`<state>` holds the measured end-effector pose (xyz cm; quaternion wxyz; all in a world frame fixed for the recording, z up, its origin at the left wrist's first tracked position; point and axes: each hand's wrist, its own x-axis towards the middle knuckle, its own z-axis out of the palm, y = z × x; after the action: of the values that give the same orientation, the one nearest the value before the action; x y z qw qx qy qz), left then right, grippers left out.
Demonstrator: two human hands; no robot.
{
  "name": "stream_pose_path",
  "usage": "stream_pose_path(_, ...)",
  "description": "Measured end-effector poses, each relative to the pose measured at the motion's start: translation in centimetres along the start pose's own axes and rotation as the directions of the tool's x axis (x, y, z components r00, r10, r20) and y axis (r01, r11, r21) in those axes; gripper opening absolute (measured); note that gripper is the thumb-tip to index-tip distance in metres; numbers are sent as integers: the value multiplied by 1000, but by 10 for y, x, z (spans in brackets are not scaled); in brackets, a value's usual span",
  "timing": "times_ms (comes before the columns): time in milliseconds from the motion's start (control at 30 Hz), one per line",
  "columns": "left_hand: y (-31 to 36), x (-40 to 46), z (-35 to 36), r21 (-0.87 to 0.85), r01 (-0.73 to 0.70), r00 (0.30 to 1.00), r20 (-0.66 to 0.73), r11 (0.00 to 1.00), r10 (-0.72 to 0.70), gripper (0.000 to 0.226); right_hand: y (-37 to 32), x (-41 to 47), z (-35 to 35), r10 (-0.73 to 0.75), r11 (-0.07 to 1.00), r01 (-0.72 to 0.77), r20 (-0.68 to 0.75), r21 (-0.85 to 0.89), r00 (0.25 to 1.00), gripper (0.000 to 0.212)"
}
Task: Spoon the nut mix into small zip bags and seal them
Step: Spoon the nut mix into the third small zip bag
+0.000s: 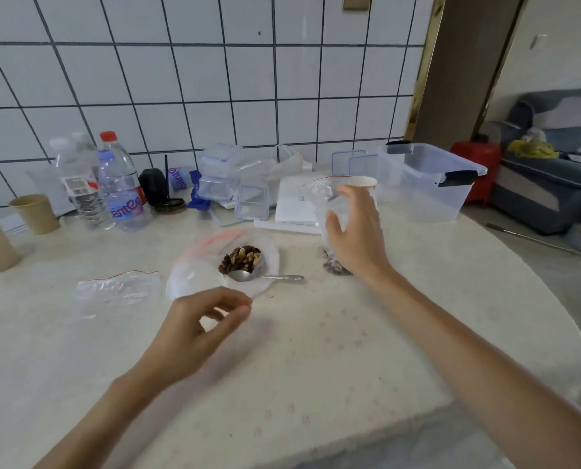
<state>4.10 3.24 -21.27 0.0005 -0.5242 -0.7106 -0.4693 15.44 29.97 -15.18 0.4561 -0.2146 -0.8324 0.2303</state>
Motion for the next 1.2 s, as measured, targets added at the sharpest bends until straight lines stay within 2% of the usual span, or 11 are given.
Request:
stream_pose_path(100,-7,-2,-34,-7,95,978,-185,995,-94,14,-32,-36,17,-99,992,76,263,96,960,38)
stream_pose_path(167,-28,-4,-55,41,188,936,-309,981,-166,3,-46,-59,33,-164,983,113,427,142,889,39)
stream_pose_path(267,-66,-12,-86,185,410,838,-463,893,-288,15,-56,-88,56,-230,973,182,598,141,768,44)
stream_pose_path(333,-91,-21,-102,343,602,774,-472,721,-422,39,-58,-104,70,-265,962,238,658,132,705,45)
stream_pose_path(400,-106,-33,-111,445,756,654,-485,480,-581,67,-60,-116,83,-304,946,290,691,141,656,43)
stream_pose_path(467,-112,-40,-113,498,806,572,-515,321,-638,86,-60,-123,91,-339,930,332,705,154,623,39)
stream_pose_path(500,-114,-42,-112,524,798,577,-524,297,-626,87,-59,-125,93,-347,927,341,704,157,619,38)
stream_pose_path(700,-119,-45,-112,489,734,678,-548,471,-490,27,-54,-128,95,-297,948,289,691,132,660,35)
stream_pose_path(900,-119,-48,-112,495,694,715,-555,523,-425,22,-55,-130,95,-293,947,302,690,113,661,34)
stream_pose_path(1067,-85,-40,-117,371,595,700,-675,714,-233,14,-57,-128,92,-301,947,287,697,142,650,33)
stream_pose_path(1200,-35,-22,-115,412,415,735,-677,811,-32,12,-71,-117,87,-183,951,-41,667,306,722,26)
